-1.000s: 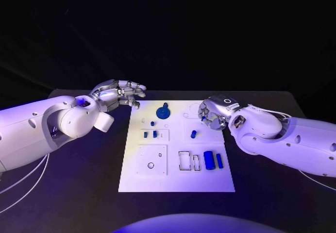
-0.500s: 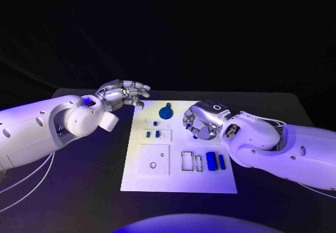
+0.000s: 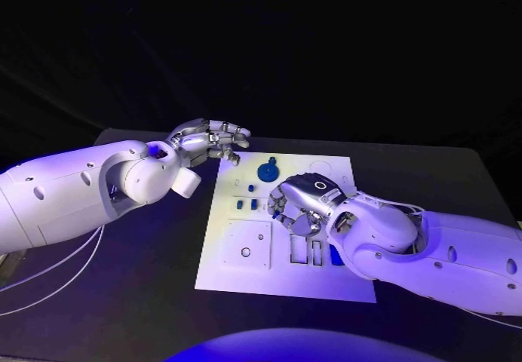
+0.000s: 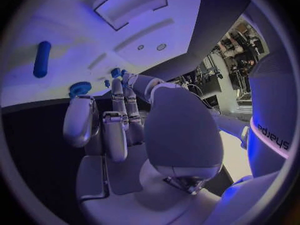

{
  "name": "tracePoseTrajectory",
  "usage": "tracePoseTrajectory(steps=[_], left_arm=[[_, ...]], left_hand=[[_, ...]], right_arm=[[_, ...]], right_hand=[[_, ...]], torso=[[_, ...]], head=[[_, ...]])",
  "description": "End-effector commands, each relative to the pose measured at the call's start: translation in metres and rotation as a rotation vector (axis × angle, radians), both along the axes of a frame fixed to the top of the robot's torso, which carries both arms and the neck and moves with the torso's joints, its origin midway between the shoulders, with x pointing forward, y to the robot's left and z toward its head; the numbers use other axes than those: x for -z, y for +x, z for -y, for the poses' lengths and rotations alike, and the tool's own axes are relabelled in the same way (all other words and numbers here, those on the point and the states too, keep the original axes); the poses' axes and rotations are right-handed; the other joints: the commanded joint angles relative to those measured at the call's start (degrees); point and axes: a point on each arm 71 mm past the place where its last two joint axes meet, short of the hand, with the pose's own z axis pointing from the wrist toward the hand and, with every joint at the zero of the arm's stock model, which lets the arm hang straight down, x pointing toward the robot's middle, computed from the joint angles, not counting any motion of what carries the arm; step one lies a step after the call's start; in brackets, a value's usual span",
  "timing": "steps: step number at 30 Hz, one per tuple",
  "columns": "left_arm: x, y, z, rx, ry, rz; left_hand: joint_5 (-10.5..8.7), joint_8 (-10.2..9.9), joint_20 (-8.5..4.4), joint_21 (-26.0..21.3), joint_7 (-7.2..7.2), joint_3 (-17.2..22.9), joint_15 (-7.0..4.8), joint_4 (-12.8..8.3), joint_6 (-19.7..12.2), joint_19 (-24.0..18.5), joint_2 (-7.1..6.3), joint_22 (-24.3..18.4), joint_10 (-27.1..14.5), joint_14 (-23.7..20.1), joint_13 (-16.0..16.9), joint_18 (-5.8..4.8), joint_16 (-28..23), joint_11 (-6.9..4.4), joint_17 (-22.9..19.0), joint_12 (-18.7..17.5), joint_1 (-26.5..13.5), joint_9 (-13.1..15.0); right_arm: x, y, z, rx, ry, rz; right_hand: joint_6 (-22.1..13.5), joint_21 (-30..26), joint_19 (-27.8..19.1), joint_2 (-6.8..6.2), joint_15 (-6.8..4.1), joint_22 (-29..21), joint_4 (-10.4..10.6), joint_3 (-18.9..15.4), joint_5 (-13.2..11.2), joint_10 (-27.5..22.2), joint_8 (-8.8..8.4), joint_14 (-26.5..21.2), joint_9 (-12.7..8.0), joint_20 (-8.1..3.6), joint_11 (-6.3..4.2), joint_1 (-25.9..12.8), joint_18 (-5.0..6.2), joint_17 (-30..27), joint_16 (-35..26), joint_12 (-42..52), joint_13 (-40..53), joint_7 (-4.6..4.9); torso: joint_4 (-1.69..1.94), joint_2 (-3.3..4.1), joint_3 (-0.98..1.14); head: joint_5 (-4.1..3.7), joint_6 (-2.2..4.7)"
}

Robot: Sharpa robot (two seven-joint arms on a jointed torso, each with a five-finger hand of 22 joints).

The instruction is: Assemble the parts on the task board

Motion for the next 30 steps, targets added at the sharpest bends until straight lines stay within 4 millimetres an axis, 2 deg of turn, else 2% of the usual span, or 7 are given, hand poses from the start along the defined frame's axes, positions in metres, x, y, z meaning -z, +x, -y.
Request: tracePoseTrajectory(steps=[1, 4, 7, 13, 22, 30], left_arm=[[-0.002, -0.002, 0.005, -0.001, -0.015, 0.016], [-0.003, -0.003, 0.009, 0.009, -0.019, 0.015], [-0.003, -0.004, 0.012, 0.015, -0.021, 0.015], [-0.003, -0.005, 0.014, 0.02, -0.023, 0.014], [-0.003, -0.004, 0.014, 0.02, -0.024, 0.012], [-0.002, -0.004, 0.014, 0.025, -0.025, 0.009]], left_hand=[[0.18, 0.31, 0.13, -0.37, 0.03, -0.28, 0.2, 0.01, -0.29, 0.43, 0.4, -0.1, -0.06, -0.04, -0.09, 0.6, -0.36, 0.2, -0.09, 0.17, -0.07, 0.07], [0.23, 0.37, 0.13, -0.4, 0.03, -0.28, 0.2, 0.01, -0.32, 0.45, 0.42, -0.11, -0.04, -0.04, -0.1, 0.6, -0.37, 0.2, -0.1, 0.19, -0.08, 0.09], [0.27, 0.42, 0.13, -0.42, 0.03, -0.29, 0.2, 0.01, -0.34, 0.47, 0.45, -0.12, -0.03, -0.03, -0.11, 0.6, -0.37, 0.2, -0.11, 0.21, -0.08, 0.11], [0.27, 0.42, 0.13, -0.42, 0.03, -0.29, 0.2, 0.01, -0.34, 0.47, 0.45, -0.12, -0.03, -0.03, -0.11, 0.6, -0.37, 0.2, -0.11, 0.21, -0.08, 0.11], [0.41, 0.68, 0.15, -0.53, 0.05, -0.43, 0.23, 0.16, -0.43, 0.54, 0.48, -0.19, -0.01, 0.0, -0.15, 0.59, -0.39, 0.22, -0.16, 0.28, -0.33, 0.2], [0.45, 0.88, 0.17, -0.66, 0.06, -0.6, 0.26, 0.3, -0.56, 0.57, 0.45, -0.26, -0.05, 0.01, -0.2, 0.58, -0.41, 0.24, -0.19, 0.31, -0.6, 0.26]], right_arm=[[0.008, -0.003, -0.005, -0.025, 0.0, -0.013], [0.015, -0.004, -0.008, -0.03, 0.001, -0.026], [0.019, -0.005, -0.01, -0.03, 0.01, -0.037], [0.026, -0.006, -0.014, -0.032, 0.023, -0.054], [0.033, -0.009, -0.019, -0.042, 0.024, -0.077], [0.039, -0.01, -0.022, -0.047, 0.019, -0.093]], right_hand=[[0.18, -0.33, -0.03, 0.03, -0.29, 2.78, -0.11, 0.28, -0.18, 2.9, 0.06, 3.91, 0.05, -0.26, -2.55, -0.35, -0.64, 4.96, 0.33, -0.23, -0.02, -0.03], [0.14, -0.4, -0.06, 0.06, -0.28, 2.74, -0.16, 0.33, -0.2, 2.88, 0.03, 3.92, 0.06, -0.26, -2.53, -0.36, -0.62, 5.02, 0.36, -0.28, -0.02, -0.02], [0.1, -0.46, -0.09, 0.1, -0.27, 2.72, -0.19, 0.39, -0.21, 2.86, 0.0, 3.92, 0.08, -0.26, -2.51, -0.37, -0.61, 5.0, 0.35, -0.33, -0.01, 0.0], [0.05, -0.51, -0.11, 0.14, -0.26, 2.7, -0.24, 0.45, -0.23, 2.83, -0.03, 3.93, 0.1, -0.25, -2.5, -0.39, -0.6, 5.04, 0.37, -0.39, 0.0, 0.02], [0.0, -0.56, -0.13, 0.17, -0.25, 2.68, -0.3, 0.5, -0.27, 2.81, -0.06, 3.93, 0.12, -0.25, -2.48, -0.42, -0.59, 5.04, 0.37, -0.44, 0.02, 0.04], [-0.02, -0.69, -0.18, 0.18, -0.24, 2.62, -0.33, 0.52, -0.32, 2.81, -0.08, 3.92, 0.14, -0.25, -2.47, -0.44, -0.57, 5.0, 0.35, -0.48, 0.03, 0.06]], torso=[[-0.08, 0.01, 0.04], [-0.04, 0.01, 0.02], [-0.01, 0.04, 0.16], [-0.08, 0.06, 0.16], [-0.06, 0.04, 0.16], [-0.06, 0.04, 0.21]], head=[[0.27, -0.37], [0.44, -0.49], [0.81, -0.66], [1.31, -0.89], [1.64, -1.26], [1.9, -1.17]])
